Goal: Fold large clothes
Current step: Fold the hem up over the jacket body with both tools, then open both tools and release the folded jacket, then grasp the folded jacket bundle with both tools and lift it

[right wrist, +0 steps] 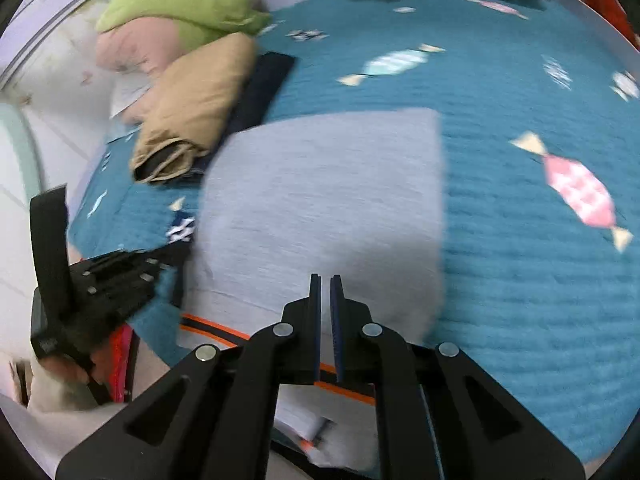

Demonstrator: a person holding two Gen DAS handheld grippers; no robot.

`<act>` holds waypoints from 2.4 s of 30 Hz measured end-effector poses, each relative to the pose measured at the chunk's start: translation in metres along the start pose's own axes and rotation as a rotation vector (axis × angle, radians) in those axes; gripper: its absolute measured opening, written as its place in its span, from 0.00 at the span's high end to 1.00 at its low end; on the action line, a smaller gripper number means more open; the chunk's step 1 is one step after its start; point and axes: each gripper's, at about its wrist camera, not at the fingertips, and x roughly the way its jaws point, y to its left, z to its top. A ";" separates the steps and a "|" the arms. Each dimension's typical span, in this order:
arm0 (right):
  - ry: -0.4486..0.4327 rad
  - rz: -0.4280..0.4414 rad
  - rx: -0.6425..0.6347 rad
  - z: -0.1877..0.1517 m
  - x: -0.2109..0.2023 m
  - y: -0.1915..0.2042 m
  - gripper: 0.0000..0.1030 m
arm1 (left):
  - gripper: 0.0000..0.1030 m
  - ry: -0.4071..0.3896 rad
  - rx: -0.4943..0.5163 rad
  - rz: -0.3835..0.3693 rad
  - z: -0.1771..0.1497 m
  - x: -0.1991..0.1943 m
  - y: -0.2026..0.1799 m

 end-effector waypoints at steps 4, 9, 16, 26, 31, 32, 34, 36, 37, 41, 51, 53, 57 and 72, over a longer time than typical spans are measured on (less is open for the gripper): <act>0.104 0.016 -0.002 -0.004 0.036 0.006 0.94 | 0.89 0.049 0.033 -0.021 -0.010 0.009 -0.009; 0.158 0.044 0.059 -0.021 0.036 -0.015 0.97 | 0.89 0.082 0.091 0.007 -0.036 0.017 -0.005; 0.217 0.089 0.157 -0.049 0.003 -0.046 0.99 | 0.88 0.102 0.095 -0.019 -0.046 0.005 0.004; 0.144 -0.064 0.062 -0.035 -0.033 -0.051 0.23 | 0.12 0.097 -0.032 0.019 -0.042 -0.017 0.060; 0.077 0.070 0.144 -0.003 -0.025 -0.073 0.09 | 0.11 0.112 -0.115 -0.148 -0.014 -0.002 0.081; 0.078 0.076 0.152 0.001 -0.020 -0.075 0.09 | 0.11 0.123 -0.127 -0.188 -0.009 0.004 0.085; 0.086 0.104 0.171 0.011 -0.003 -0.082 0.09 | 0.11 0.143 -0.139 -0.261 0.004 0.017 0.087; 0.092 0.149 0.204 0.017 0.012 -0.090 0.09 | 0.11 0.200 -0.173 -0.344 0.012 0.034 0.093; 0.096 0.186 0.217 0.020 0.019 -0.091 0.09 | 0.11 0.224 -0.193 -0.390 0.015 0.041 0.096; 0.116 0.339 0.258 0.024 0.039 -0.102 0.07 | 0.06 0.256 -0.244 -0.531 0.018 0.062 0.101; 0.077 0.446 0.363 0.029 0.058 -0.106 0.08 | 0.07 0.280 -0.327 -0.743 0.015 0.067 0.100; 0.049 0.433 0.386 0.029 0.051 -0.100 0.15 | 0.15 0.266 -0.340 -0.710 0.015 0.061 0.096; 0.010 0.328 0.335 0.027 0.033 -0.089 0.68 | 0.55 0.224 -0.305 -0.615 0.015 0.043 0.092; -0.149 0.347 0.163 0.087 -0.039 -0.029 0.70 | 0.72 -0.019 -0.200 -0.553 0.073 -0.069 0.098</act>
